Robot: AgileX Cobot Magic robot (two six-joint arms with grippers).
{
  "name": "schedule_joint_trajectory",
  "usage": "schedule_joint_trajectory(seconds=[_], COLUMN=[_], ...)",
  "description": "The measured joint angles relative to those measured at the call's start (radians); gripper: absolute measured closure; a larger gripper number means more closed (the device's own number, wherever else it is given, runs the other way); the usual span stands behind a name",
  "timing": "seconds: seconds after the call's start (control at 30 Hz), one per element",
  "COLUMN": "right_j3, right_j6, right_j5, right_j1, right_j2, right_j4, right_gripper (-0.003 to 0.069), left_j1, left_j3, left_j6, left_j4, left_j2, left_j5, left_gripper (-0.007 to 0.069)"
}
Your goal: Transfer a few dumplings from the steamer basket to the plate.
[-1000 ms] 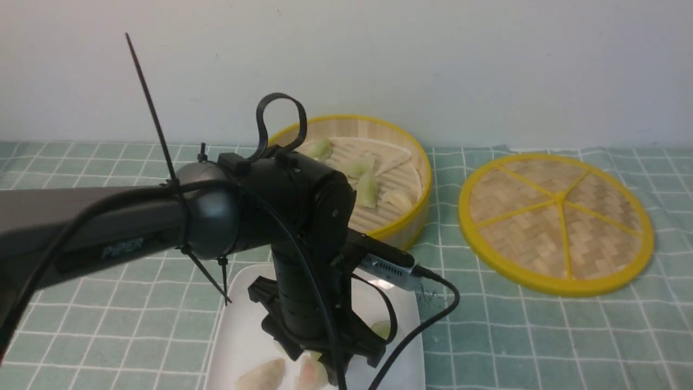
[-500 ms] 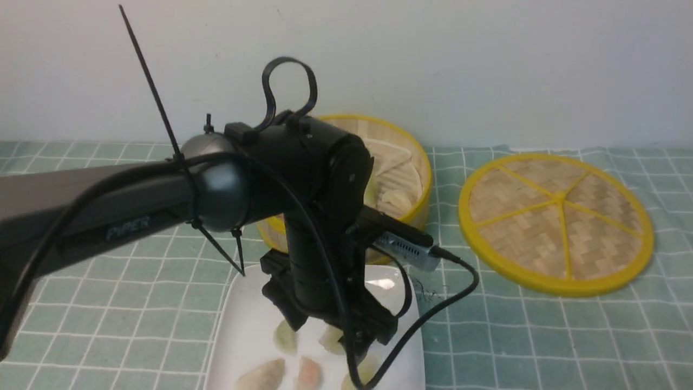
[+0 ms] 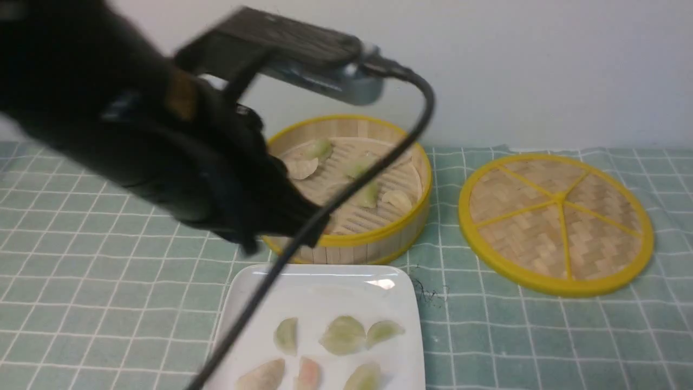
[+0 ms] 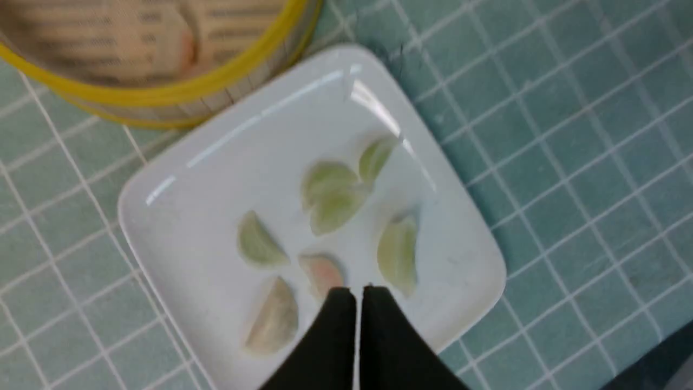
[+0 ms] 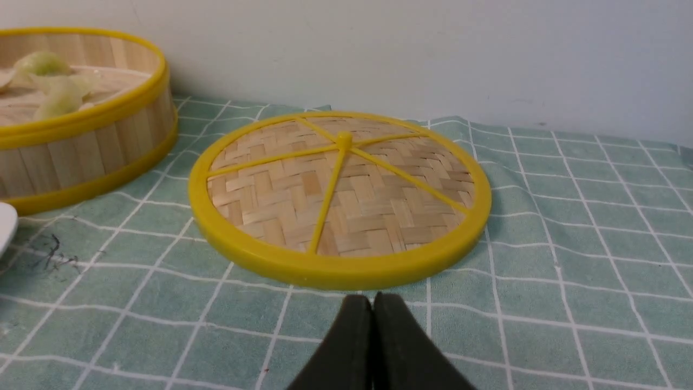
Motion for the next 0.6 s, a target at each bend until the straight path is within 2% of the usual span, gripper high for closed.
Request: schedule_joint_trajectory(seconds=[0.23, 0.27, 0.33, 0.47, 0.6], right_j3=[0.000, 0.000, 0.000, 0.000, 0.000], right_j6=[-0.002, -0.002, -0.002, -0.002, -0.002], right_j5=[0.000, 0.000, 0.000, 0.000, 0.000], right_j1=[0.000, 0.000, 0.000, 0.000, 0.000], right_j2=[0.000, 0.000, 0.000, 0.000, 0.000], right_j4=[0.000, 0.000, 0.000, 0.000, 0.000], right_gripper=[0.0672, 0.0672, 0.0672, 0.0672, 0.0672], left_j1=[0.000, 0.000, 0.000, 0.000, 0.000], left_j3=[0.379, 0.389, 0.517, 0.650, 0.724], left_j6=[-0.013, -0.014, -0.019, -0.035, -0.035], left_j4=[0.002, 0.002, 0.001, 0.000, 0.000], left_j2=[-0.458, -0.458, -0.608, -0.759, -0.858], left_j5=[-0.396, -0.408, -0.574, -0.694, -0.717], left_gripper=[0.0631, 0.0631, 0.0631, 0.0631, 0.0631])
